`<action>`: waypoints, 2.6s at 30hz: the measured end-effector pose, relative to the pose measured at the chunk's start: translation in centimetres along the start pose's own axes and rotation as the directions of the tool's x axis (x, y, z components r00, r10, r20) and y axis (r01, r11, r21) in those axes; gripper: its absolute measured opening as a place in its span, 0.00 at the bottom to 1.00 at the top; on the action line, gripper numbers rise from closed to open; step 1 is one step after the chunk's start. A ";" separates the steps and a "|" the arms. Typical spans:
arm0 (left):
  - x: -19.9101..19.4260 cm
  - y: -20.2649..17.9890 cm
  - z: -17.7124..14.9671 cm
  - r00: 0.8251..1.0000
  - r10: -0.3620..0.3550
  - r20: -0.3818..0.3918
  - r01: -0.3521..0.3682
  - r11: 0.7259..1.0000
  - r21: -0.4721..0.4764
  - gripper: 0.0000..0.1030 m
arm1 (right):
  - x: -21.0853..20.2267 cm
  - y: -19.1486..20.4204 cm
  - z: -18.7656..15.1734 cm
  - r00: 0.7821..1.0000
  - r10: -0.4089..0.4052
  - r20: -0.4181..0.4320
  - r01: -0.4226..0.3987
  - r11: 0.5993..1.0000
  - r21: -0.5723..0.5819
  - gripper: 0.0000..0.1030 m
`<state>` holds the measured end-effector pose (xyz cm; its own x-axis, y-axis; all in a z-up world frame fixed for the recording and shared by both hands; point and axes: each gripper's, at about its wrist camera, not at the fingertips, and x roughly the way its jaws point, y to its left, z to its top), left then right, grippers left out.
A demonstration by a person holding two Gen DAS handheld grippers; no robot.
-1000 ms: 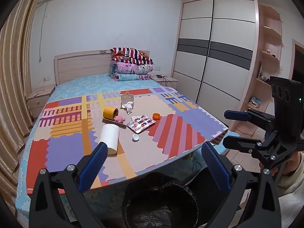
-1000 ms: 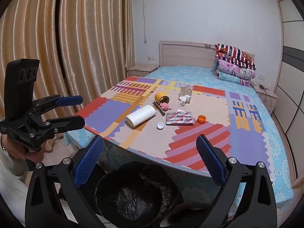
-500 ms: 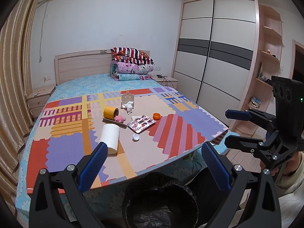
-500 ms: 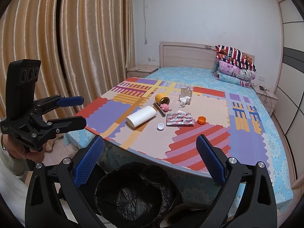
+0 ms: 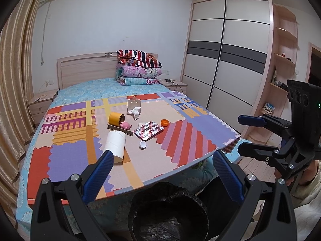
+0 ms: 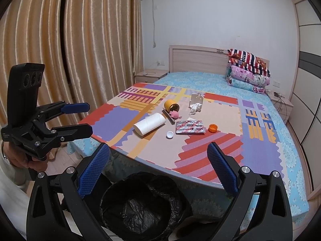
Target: Collect trash
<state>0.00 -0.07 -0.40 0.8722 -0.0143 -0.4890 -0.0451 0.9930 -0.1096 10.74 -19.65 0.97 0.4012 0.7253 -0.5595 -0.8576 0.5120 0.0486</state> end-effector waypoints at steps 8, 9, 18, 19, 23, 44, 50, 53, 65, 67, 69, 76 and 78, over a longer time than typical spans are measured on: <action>-0.1 0.1 0.1 1.000 0.000 0.004 0.000 1.000 -0.005 0.92 | -0.3 0.1 0.1 1.000 -0.004 0.004 0.004 1.000 -0.005 0.96; -0.1 0.2 0.1 1.000 0.001 0.003 -0.001 1.000 -0.008 0.92 | -0.3 0.1 0.1 1.000 -0.006 0.003 0.006 1.000 -0.006 0.96; -0.1 0.1 0.3 1.000 0.003 0.003 -0.003 1.000 -0.004 0.92 | -0.4 0.0 0.1 1.000 -0.010 0.004 0.010 1.000 -0.005 0.96; -0.1 0.1 0.3 1.000 0.004 0.003 -0.004 1.000 -0.004 0.92 | -0.5 0.0 0.1 1.000 -0.006 0.004 0.006 1.000 -0.002 0.96; -0.2 0.2 0.2 1.000 0.009 0.003 -0.009 1.000 -0.005 0.92 | -0.5 -0.1 0.2 1.000 -0.004 0.003 0.004 1.000 0.001 0.96; 3.0 2.3 0.3 0.998 0.047 -0.052 -0.047 0.999 0.006 0.92 | 2.8 -2.8 0.8 0.999 -0.042 -0.015 0.043 0.999 0.031 0.96; 6.3 4.9 0.4 0.992 0.065 -0.109 -0.067 0.998 -0.014 0.92 | 6.1 -5.6 1.7 0.996 -0.089 -0.031 0.091 0.995 0.046 0.96; 8.0 6.0 0.5 0.988 0.070 -0.135 -0.073 0.997 -0.019 0.92 | 8.3 -7.7 2.2 0.992 -0.114 -0.048 0.118 0.990 0.075 0.96; 15.7 11.2 0.4 0.961 0.100 -0.259 -0.120 0.991 -0.061 0.89 | 16.8 -14.1 2.7 0.971 -0.173 -0.163 0.193 0.975 0.113 0.89; 16.7 11.7 0.3 0.956 0.095 -0.279 -0.117 0.991 -0.064 0.86 | 18.4 -15.0 2.6 0.969 -0.165 -0.181 0.188 0.975 0.121 0.89; 17.8 12.1 0.2 0.948 0.109 -0.298 -0.134 0.989 -0.066 0.86 | 19.9 -15.6 2.4 0.966 -0.153 -0.206 0.183 0.974 0.133 0.84; 20.0 12.2 0.1 0.937 0.111 -0.330 -0.134 0.990 -0.048 0.77 | 24.2 -17.0 1.9 0.950 -0.150 -0.272 0.190 0.974 0.126 0.70; 20.2 12.2 0.1 0.939 0.104 -0.329 -0.126 0.991 -0.046 0.76 | 24.7 -17.1 1.9 0.946 -0.161 -0.282 0.200 0.973 0.116 0.67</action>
<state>17.17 11.76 -11.53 0.6536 0.0514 -0.7551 -0.1773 0.9803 -0.0867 35.93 -9.54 -12.09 0.4265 0.4741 -0.7703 -0.7171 0.6962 0.0314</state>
